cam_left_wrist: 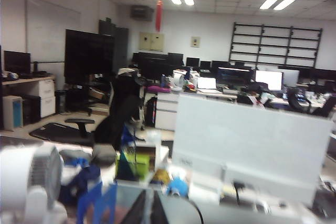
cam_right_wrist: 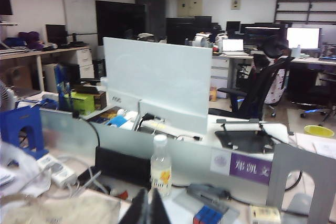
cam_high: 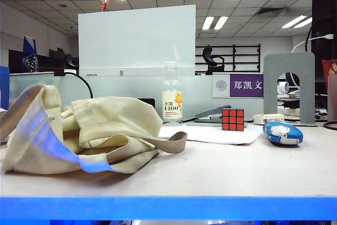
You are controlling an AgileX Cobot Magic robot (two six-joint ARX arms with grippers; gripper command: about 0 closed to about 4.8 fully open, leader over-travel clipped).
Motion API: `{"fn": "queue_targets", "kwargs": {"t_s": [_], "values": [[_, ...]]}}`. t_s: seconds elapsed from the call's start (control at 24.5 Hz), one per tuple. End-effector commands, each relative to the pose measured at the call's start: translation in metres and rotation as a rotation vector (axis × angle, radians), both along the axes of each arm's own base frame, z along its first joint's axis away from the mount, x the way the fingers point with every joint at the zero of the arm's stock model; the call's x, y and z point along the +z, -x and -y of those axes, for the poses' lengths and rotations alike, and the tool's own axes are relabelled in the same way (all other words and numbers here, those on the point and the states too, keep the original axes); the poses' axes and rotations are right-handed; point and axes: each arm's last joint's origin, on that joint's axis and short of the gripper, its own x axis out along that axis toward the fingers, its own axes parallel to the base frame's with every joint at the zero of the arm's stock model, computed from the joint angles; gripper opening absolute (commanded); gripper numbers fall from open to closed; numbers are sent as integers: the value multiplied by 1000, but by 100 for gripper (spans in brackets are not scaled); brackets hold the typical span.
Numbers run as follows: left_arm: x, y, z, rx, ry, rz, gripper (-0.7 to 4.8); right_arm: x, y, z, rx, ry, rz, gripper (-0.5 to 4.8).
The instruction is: Take the glasses case out of the canvas bag and put it on the table.
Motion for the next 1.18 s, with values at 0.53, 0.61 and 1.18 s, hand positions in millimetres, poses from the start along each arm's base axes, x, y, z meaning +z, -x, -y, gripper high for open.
{"fn": "queue_targets", "kwargs": {"t_s": [0.53, 0.61, 1.18], "values": [[-249, -26, 11, -299, 125, -193, -7, -167, -2, 1, -4, -202, -13, -7], [-259, -35, 11, -274, 122, -116, -6, -184, -14, -2, -4, -207, 14, -7], [-337, -62, 9, -79, 112, -244, -7, -283, -46, -2, -269, -139, -251, -6]]}}
